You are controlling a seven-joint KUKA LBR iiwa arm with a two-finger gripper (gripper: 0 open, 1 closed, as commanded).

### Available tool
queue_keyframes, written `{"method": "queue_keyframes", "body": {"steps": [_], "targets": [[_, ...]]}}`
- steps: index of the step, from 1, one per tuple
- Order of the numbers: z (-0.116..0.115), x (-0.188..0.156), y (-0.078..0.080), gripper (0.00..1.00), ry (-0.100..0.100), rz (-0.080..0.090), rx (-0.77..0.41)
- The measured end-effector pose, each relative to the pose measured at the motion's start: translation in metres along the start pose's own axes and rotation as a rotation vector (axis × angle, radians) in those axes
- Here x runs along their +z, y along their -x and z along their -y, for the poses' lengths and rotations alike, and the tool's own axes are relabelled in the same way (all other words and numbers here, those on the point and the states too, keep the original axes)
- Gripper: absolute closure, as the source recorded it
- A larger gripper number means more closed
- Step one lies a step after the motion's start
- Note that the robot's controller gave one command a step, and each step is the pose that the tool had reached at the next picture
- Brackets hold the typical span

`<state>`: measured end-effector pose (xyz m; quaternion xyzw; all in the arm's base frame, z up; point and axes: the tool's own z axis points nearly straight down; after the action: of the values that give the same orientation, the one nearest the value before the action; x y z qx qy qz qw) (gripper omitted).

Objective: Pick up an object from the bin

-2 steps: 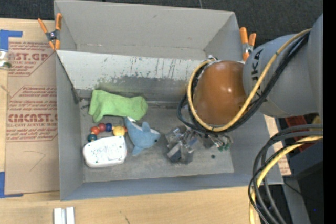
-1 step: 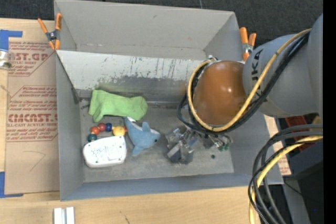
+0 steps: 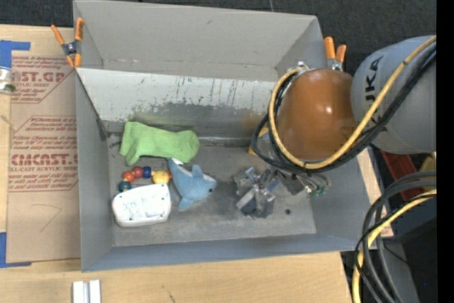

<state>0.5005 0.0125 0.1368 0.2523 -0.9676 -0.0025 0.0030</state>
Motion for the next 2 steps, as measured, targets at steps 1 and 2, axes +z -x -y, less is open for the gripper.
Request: {"method": "queue_keyframes", "body": {"steps": [1,2], "targets": [[0.0091,-0.0140,0.0028,1.00,-0.012,0.023,0.021],[0.0064,-0.0195,-0.0065,1.00,0.005,-0.008,0.023]]}}
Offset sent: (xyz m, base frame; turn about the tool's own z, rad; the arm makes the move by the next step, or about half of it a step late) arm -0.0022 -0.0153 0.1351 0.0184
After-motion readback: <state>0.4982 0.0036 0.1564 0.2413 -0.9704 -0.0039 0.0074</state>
